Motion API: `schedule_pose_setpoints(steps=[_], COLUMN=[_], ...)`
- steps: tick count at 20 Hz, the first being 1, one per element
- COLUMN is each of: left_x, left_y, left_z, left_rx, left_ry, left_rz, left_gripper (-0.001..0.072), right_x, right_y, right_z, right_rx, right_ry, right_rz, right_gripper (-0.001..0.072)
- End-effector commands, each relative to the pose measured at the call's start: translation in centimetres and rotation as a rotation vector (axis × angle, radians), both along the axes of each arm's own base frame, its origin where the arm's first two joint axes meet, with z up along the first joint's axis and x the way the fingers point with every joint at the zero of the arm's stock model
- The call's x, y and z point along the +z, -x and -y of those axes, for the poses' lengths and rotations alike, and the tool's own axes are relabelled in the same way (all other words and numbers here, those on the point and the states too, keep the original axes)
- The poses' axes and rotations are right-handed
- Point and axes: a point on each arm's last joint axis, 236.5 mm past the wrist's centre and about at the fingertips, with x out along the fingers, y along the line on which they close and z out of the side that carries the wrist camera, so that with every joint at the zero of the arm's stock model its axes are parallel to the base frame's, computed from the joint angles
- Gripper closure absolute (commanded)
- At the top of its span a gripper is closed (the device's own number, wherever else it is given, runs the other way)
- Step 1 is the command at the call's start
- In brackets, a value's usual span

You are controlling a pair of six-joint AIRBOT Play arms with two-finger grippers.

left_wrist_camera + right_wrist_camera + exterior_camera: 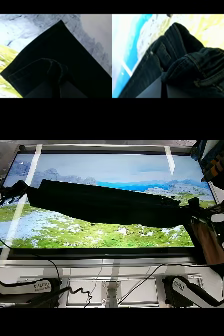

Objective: Fold the clothes and pants, and hang the long-sleeved shirts on hangers.

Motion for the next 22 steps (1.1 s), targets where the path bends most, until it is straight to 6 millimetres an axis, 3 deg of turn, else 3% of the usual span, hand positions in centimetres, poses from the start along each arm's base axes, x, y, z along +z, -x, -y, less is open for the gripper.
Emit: schedule_pose_setpoints(steps=[1,5,9,12,17,18,19,20,21,22], left_x=[-0.4,-0.6,-0.2,1.1,0.1,0.0,0.1,0.2,0.3,0.7], left_y=[-2.1,-2.3,-3.3,-4.1,-4.7,-4.9,-5.1,-5.2,-5.3,-5.3], left_z=[0.4,0.1,-0.2,-0.8,-0.1,0.3,0.8,1.4,1.7,1.9], left_rx=[0.056,0.072,0.120,0.168,0.170,0.161,0.151,0.142,0.132,0.127], left_ry=[0.058,0.064,0.110,0.126,0.152,0.153,0.153,0.155,0.156,0.155], left_rz=[0.045,0.052,0.110,0.186,0.179,0.179,0.180,0.180,0.176,0.181], left_gripper=[0.0689,0.0689,0.0686,0.0686,0.0674,0.0600,0.0294,-0.0006,-0.0001,0.0000], right_x=[0.1,2.4,2.2,2.0,0.7,0.7,0.7,0.7,0.7,0.7], right_y=[-3.3,-7.1,-9.7,-10.8,-11.1,-11.1,-11.1,-11.1,-11.1,-11.1], right_z=[0.2,-0.6,-0.6,0.3,0.5,0.5,0.5,0.5,0.4,0.1], right_rx=[-0.065,-0.056,-0.076,-0.118,-0.123,-0.123,-0.124,-0.120,-0.111,-0.086], right_ry=[0.012,0.071,0.027,0.009,0.008,0.008,0.009,0.013,0.020,0.030], right_rz=[0.083,0.174,0.184,0.201,0.180,0.180,0.180,0.179,0.177,0.166], right_gripper=[0.0676,0.0676,0.0676,0.0676,0.0675,0.0640,0.0447,0.0192,0.0074,0.0070])
